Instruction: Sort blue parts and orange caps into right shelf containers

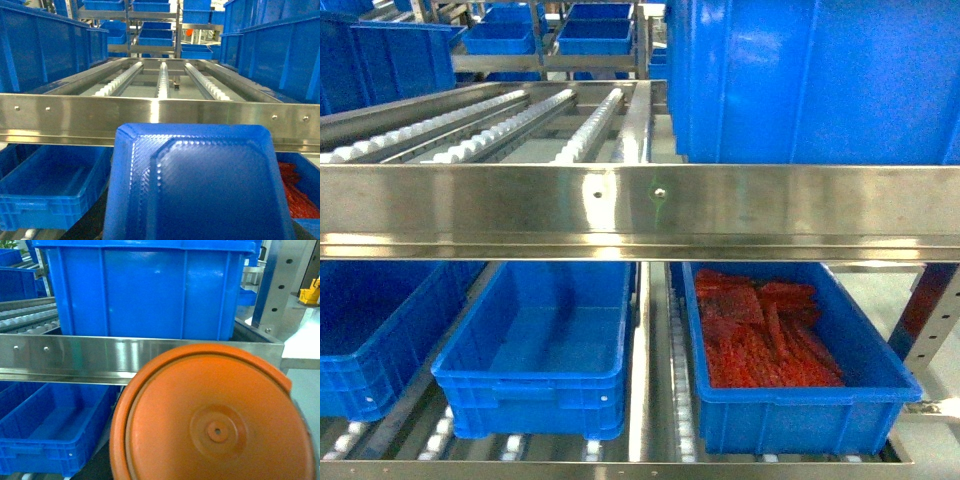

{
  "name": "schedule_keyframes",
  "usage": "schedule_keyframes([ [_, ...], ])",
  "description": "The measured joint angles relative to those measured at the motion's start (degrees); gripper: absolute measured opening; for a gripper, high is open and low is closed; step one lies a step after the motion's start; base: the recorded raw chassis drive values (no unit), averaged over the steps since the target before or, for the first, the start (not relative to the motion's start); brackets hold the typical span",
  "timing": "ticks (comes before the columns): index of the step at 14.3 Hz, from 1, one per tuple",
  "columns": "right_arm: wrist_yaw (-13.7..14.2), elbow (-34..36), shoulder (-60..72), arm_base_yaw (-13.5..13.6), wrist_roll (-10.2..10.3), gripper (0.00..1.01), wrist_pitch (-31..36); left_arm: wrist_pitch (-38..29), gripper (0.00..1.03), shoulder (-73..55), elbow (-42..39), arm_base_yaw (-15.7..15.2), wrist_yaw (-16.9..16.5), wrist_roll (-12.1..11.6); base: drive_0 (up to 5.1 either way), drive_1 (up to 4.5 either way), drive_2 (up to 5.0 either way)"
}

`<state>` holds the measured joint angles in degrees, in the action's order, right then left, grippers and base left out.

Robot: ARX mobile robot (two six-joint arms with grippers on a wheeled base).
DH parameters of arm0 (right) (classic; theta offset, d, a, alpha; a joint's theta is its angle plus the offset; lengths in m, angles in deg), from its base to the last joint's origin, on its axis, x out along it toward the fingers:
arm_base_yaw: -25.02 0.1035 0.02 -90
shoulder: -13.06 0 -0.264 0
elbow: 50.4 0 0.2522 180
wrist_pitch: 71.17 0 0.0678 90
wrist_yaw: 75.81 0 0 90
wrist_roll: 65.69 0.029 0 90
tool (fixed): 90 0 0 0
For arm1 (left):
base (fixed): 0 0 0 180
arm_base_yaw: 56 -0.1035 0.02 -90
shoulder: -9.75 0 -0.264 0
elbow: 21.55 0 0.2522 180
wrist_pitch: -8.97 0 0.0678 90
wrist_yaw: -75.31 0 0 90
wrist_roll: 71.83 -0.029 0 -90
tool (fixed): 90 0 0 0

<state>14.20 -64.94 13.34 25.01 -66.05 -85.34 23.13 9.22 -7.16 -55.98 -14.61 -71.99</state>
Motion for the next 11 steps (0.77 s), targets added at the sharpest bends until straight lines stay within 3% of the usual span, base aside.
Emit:
schedule_keyframes([
  [11,-0.02,0.00,0.00,0.00,0.00,0.44,0.04,0.00,0.43,0.00,0.00,0.00,-0.07,-0.02,-5.0,2.49,2.5],
])
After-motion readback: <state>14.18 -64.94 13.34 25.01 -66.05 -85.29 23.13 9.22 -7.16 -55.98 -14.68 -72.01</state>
